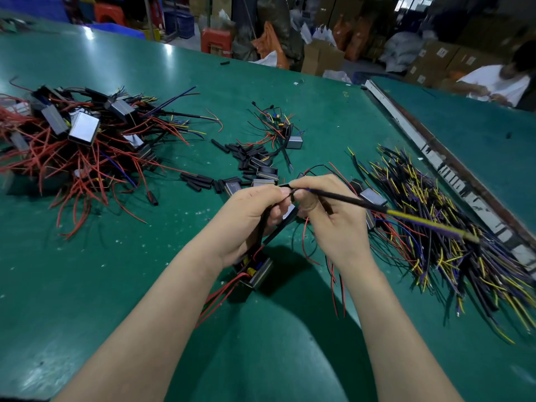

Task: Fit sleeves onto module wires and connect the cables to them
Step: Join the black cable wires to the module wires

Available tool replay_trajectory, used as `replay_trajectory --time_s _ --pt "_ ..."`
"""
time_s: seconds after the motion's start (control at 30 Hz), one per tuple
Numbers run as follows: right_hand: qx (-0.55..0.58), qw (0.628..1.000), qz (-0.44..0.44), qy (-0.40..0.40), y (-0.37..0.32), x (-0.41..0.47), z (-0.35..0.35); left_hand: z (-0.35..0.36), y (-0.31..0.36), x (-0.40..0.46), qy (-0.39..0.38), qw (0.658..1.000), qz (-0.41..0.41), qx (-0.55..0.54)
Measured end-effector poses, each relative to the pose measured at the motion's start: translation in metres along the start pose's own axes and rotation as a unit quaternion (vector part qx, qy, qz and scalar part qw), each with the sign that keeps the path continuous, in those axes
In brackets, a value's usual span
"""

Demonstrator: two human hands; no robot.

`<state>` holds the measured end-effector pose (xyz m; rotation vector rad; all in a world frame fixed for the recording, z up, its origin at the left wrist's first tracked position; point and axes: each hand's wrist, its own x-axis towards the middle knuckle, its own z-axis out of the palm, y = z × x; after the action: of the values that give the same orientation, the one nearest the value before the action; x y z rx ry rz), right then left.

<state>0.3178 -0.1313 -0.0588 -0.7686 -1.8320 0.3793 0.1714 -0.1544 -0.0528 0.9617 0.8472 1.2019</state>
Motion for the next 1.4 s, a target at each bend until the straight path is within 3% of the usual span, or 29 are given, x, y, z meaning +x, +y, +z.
replay_trajectory --time_s 0.3,0.47,0.83,0.93,1.0,1.07,1.2,1.3,1.4 --pt "-0.037 0.999 -0.014 -0.006 -0.002 -0.001 0.001 -0.004 0.003 -0.002 -0.080 0.992 -0.075 -0.065" --pt "0.024 0.999 -0.017 -0.023 -0.008 0.000 0.002 -0.006 0.002 -0.002 -0.111 0.978 -0.121 -0.127" --pt "0.026 0.996 0.085 -0.009 -0.007 0.000 0.009 -0.006 -0.004 0.001 -0.124 0.967 -0.159 -0.153" --pt "0.100 0.982 0.158 -0.026 -0.008 0.001 0.005 -0.005 -0.004 0.004 -0.091 0.973 -0.149 -0.153" --pt "0.148 0.968 0.200 -0.034 -0.009 0.002 0.001 -0.007 -0.006 0.007 -0.050 0.985 -0.120 -0.111" --pt "0.175 0.959 0.220 -0.021 -0.007 0.004 -0.001 -0.011 -0.006 0.008 -0.009 0.997 -0.077 0.005" --pt "0.181 0.956 0.229 0.001 -0.002 0.004 -0.004 -0.021 -0.003 0.001 -0.031 0.970 0.006 0.243" --pt "0.175 0.956 0.236 0.002 -0.001 0.003 -0.003 -0.026 -0.001 -0.004 -0.084 0.960 0.036 0.265" --pt "0.189 0.949 0.250 0.002 -0.001 0.004 -0.005 -0.023 -0.002 -0.001 -0.056 0.958 0.079 0.269"
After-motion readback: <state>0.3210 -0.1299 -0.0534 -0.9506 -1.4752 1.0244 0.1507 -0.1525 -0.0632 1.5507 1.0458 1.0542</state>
